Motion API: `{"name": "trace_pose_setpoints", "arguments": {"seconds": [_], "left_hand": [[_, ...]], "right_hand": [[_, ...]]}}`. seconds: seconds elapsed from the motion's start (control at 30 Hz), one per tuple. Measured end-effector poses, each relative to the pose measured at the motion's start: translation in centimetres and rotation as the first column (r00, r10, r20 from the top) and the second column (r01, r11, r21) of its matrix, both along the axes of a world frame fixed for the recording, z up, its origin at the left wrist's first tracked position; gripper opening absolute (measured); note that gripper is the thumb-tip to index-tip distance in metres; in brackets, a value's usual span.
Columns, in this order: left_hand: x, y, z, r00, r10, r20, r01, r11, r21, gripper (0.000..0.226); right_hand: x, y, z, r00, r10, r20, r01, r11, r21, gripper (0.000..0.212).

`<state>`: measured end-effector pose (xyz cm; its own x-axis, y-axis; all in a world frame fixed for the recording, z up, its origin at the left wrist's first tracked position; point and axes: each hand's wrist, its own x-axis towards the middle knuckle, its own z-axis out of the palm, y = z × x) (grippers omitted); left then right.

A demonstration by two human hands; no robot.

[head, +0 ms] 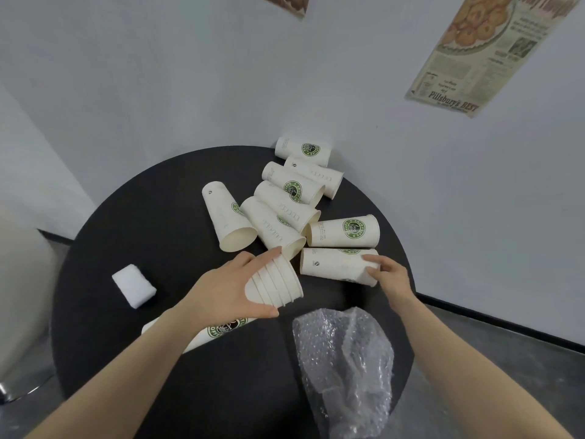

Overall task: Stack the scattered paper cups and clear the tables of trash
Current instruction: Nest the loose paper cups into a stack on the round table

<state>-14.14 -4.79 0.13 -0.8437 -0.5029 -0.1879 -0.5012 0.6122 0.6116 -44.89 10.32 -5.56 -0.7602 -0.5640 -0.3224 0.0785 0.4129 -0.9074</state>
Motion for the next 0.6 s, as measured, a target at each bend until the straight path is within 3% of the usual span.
{"name": "trace_pose_setpoints", "arguments": {"seconds": [0.4, 0.6], "left_hand": [[1.1, 0.5, -0.1, 0.997, -0.077, 0.010, 0.077, 0.996, -0.046, 0.098], [2.9, 0.5, 0.8, 0.996, -0.087, -0.019, 0.085, 0.992, -0.090, 0.098]], "right_hand": [[2.1, 4.5, 5.6, 0.995, 0.016, 0.102, 0.019, 0.942, -0.335, 0.039], [6.3, 5.9, 8.7, 0.992, 0.093, 0.082, -0.053, 0.917, -0.394, 0.035]]}}
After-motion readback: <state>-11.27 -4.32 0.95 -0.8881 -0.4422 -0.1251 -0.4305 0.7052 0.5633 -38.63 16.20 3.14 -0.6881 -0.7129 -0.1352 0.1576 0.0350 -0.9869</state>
